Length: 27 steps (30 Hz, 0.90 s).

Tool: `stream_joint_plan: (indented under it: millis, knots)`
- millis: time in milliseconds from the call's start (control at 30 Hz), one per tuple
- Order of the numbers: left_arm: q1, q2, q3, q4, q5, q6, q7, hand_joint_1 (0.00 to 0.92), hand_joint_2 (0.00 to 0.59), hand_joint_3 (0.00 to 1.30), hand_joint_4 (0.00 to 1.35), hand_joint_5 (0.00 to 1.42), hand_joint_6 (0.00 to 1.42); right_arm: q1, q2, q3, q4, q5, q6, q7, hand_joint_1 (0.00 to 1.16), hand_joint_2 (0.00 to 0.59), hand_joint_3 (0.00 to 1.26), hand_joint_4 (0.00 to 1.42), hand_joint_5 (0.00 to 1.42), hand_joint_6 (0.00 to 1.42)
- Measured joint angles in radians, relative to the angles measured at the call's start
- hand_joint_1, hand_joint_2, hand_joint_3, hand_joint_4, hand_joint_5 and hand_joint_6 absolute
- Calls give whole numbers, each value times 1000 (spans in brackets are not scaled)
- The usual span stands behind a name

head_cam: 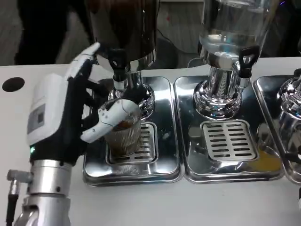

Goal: Grasp the cup under the faucet to collect the drink, then remove the cup.

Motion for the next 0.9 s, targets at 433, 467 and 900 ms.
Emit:
stream_joint_plan:
  millis: [433,467,900]
  knots:
    - [47,-1,55,-71,-27,-10,-4,0,31,227,186,434,729,2,2,3,1,27,0,14,400,563,199,64,65,0]
    - [72,2,68,-79,-26,-19,-4,0,31,234,194,410,690,5,4,4,1,42,0,17,396,554,202,64,70,0]
    - [305,79,173,-151,66,-77,-2,0,31,259,213,276,513,1,21,36,-16,181,40,101,467,361,212,109,132,26]
